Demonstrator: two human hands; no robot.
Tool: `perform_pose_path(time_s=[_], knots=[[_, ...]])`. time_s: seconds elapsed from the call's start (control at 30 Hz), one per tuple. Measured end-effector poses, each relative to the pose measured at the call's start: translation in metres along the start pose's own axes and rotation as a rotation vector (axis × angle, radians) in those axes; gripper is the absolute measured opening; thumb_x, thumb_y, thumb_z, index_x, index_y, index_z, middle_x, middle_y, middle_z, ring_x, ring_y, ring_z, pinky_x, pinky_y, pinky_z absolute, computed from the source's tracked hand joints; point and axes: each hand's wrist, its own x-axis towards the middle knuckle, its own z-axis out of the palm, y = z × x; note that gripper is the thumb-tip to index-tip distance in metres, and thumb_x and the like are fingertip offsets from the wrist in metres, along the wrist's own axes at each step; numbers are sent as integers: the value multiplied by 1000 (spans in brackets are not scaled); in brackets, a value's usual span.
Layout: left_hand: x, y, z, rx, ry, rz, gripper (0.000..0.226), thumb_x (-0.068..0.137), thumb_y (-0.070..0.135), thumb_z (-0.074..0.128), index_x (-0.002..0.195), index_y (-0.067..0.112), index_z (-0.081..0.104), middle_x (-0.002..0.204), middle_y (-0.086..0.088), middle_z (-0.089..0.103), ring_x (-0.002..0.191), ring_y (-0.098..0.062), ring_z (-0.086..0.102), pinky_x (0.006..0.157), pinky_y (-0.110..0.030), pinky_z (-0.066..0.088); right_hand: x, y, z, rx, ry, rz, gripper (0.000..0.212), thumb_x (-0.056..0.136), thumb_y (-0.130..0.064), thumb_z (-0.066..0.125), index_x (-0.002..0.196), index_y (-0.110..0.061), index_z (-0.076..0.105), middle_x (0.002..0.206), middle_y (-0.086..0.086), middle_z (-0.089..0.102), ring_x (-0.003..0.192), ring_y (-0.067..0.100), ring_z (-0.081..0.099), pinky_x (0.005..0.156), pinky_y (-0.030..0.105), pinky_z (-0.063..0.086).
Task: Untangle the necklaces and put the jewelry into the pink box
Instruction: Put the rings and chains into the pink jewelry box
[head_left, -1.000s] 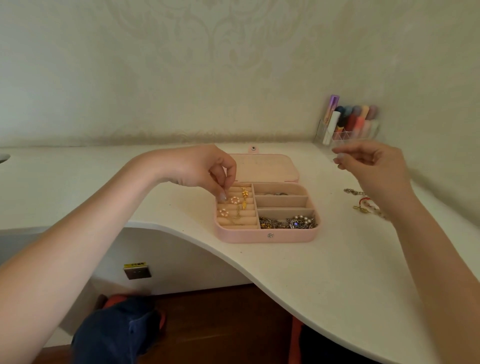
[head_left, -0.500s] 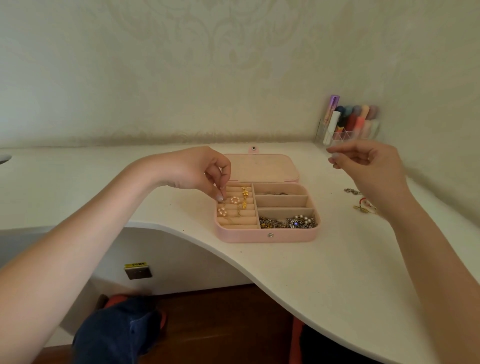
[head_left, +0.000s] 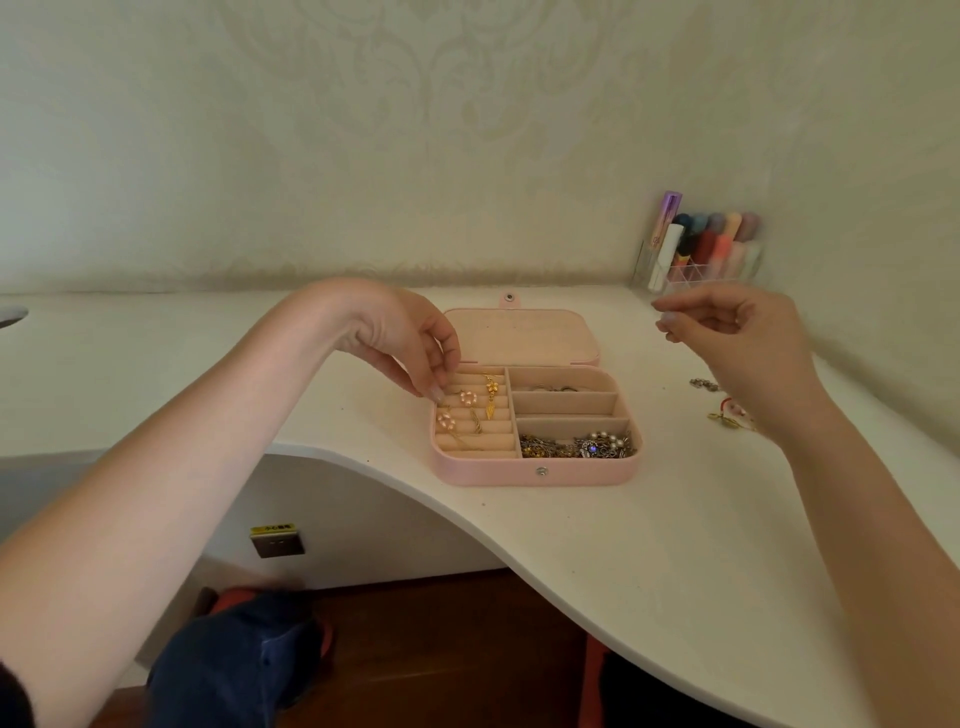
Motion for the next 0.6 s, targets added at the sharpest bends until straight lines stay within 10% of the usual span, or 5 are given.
perform_pose_path(time_s=[0.13,0.3,0.6], knots=[[-5,-8,-6,-92,-36,19,31,71,-21,65,80,8,60,72,-4,68,67,-10,67,65,-19,56,1,2,-3,-21,17,28,14,85,-7,66,94,-16,72,84,9,71,78,15,64,70,32,52],[-7,-12,-4,-227,90,108,34,71,-21,66,75,11,59,73,-3,68,69,-11,66,73,-24,58,8,15,-22,-203,178,81,15,85,-10,66,96,-17,72,80,-1,68,68,4,60,62,7,44],[-1,-4,12,-111,258,176,27,71,-13,72,76,13,63,73,0,68,68,-9,64,64,-18,56,8,45,-42,-510,-4,375,25,85,-18,69,109,-10,68,111,8,65,87,17,55,68,23,38]])
